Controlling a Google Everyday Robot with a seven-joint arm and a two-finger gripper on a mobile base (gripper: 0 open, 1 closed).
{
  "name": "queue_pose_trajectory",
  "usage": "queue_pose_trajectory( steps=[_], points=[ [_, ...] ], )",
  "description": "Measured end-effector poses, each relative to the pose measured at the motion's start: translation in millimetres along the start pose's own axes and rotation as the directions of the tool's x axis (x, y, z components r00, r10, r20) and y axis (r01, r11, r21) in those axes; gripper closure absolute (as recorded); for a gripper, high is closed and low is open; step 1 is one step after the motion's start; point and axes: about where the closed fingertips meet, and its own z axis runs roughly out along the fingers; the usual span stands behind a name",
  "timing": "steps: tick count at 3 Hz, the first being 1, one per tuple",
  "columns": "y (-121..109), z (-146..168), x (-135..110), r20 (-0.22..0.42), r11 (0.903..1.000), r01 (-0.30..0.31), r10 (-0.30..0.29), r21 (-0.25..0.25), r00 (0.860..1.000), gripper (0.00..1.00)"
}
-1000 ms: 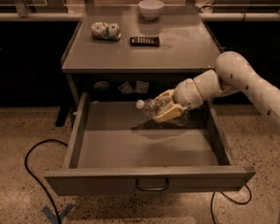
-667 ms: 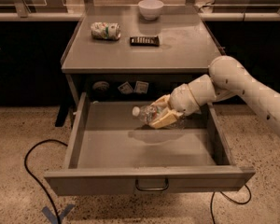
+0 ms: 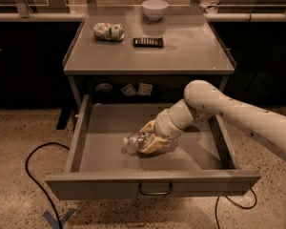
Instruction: Place water bottle into top drawer
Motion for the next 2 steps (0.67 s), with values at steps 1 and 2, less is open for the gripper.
queue_pose_trajectory(
  steps=[1, 2],
  points=[
    [-0.3, 16.0, 8.3, -0.023, 1.0, -0.007, 0.007, -0.005, 1.0, 1.0],
    [-0.2, 16.1, 8.3, -0.023, 1.0, -0.007, 0.007, -0.005, 1.0, 0.82]
  ],
)
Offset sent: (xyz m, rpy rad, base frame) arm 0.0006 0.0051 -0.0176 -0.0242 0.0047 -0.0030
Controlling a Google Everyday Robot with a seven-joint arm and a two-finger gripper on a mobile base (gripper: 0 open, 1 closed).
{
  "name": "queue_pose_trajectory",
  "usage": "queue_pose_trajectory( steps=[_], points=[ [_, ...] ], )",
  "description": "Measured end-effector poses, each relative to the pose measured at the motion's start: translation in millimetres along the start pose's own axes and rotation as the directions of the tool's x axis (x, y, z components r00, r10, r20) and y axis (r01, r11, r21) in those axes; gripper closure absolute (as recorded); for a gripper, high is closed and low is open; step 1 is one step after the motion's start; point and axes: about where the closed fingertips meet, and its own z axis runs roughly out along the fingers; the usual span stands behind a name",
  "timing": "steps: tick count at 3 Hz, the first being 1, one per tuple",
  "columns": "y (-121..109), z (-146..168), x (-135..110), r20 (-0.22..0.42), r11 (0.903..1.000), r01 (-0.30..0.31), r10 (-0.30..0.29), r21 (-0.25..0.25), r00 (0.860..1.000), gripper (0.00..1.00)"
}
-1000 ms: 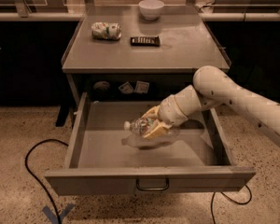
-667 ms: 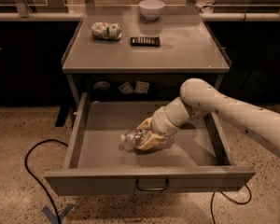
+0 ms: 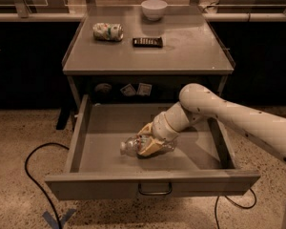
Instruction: Place water bottle into top drawer
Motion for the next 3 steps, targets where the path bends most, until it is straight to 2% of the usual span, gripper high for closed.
queue_pose_trajectory(
  steps=[3],
  points=[
    [0.1, 0.1, 0.0, 0.0, 1.0, 0.0, 0.0, 0.0, 1.0, 0.11]
  ],
)
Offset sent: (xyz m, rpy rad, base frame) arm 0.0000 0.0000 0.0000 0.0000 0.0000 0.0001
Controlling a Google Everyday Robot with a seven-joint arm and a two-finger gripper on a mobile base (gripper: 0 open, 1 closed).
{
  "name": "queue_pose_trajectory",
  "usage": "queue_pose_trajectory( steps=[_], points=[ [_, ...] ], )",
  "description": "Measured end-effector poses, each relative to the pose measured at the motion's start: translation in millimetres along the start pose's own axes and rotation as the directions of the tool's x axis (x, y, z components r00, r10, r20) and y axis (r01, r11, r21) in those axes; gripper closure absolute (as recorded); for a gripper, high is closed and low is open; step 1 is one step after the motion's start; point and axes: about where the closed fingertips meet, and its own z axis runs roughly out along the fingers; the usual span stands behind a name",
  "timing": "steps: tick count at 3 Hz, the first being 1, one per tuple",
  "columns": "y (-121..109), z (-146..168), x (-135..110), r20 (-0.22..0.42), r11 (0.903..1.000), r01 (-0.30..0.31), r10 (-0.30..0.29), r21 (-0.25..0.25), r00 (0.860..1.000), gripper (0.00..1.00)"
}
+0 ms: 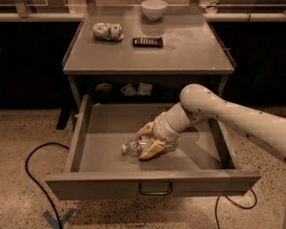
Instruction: Place water bottle into top drawer
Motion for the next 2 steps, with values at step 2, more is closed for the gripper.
queue_pose_trajectory(
  steps=[2],
  points=[
    [0.0, 0.1, 0.0, 0.0, 1.0, 0.0, 0.0, 0.0, 1.0, 0.0]
  ],
)
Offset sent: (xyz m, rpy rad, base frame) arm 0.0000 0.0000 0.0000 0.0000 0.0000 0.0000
